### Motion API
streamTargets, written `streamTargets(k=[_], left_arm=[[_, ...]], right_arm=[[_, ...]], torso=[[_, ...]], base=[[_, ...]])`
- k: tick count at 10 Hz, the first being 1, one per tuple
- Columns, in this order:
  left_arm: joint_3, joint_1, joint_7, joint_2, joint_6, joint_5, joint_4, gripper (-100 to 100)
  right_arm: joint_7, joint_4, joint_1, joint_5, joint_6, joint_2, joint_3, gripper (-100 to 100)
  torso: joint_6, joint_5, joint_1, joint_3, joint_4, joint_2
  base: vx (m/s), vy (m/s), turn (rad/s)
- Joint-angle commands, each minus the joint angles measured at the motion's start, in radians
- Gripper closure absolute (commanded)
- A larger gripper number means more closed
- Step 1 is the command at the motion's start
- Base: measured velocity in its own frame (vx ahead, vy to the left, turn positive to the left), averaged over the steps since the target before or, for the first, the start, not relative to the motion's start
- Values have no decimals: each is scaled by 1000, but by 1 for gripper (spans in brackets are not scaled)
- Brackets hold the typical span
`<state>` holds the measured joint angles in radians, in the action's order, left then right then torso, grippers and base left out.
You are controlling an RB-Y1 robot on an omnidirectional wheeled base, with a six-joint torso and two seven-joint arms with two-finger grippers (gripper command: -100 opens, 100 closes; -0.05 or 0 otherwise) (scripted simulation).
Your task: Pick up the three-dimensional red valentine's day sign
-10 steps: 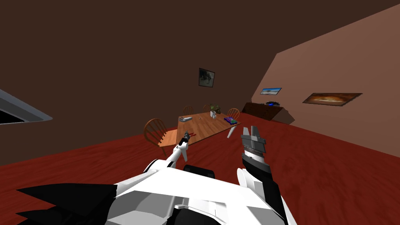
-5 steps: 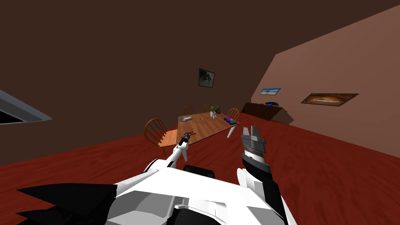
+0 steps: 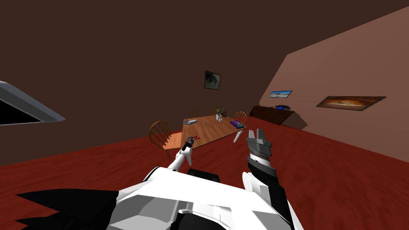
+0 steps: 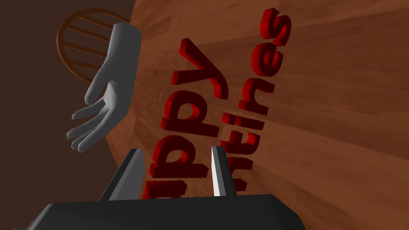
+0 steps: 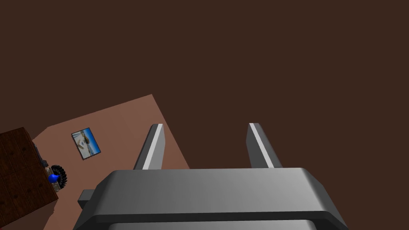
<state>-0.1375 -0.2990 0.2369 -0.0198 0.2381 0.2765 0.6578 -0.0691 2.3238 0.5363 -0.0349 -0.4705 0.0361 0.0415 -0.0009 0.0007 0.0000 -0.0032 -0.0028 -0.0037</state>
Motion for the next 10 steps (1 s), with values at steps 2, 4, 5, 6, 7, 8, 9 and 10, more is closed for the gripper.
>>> streamTargets(k=[2,4,5,6,7,8,9,10], left_arm=[[29,53,2,-3,-30,0,68,100],[55,95,7,-6,-48,1,126,100],[55,95,7,-6,-48,1,152,100],[81,137,11,-9,-66,1,176,100],[81,137,11,-9,-66,1,209,100],[107,179,15,-12,-84,2,240,100],[107,179,15,-12,-84,2,266,100],[133,221,20,-15,-102,2,294,100]], right_arm=[[0,0,0,0,0,0,0,0],[0,0,0,0,0,0,0,0],[0,0,0,0,0,0,0,0],[0,0,0,0,0,0,0,0],[0,0,0,0,0,0,0,0],[0,0,0,0,0,0,0,0],[0,0,0,0,0,0,0,0],[0,0,0,0,0,0,0,0]], torso=[[1,0,0,1,1,1],[0,-1,0,1,1,1],[0,-1,-1,1,1,1],[0,-1,-1,1,2,1],[0,0,-1,1,1,1],[0,-1,-1,1,2,1],[0,0,0,1,1,1],[0,-1,0,2,2,1]], base=[[27,-8,31],[34,-19,77],[35,-22,56],[55,-25,80],[39,-22,59],[46,-13,98],[35,-14,45],[46,-14,58]])
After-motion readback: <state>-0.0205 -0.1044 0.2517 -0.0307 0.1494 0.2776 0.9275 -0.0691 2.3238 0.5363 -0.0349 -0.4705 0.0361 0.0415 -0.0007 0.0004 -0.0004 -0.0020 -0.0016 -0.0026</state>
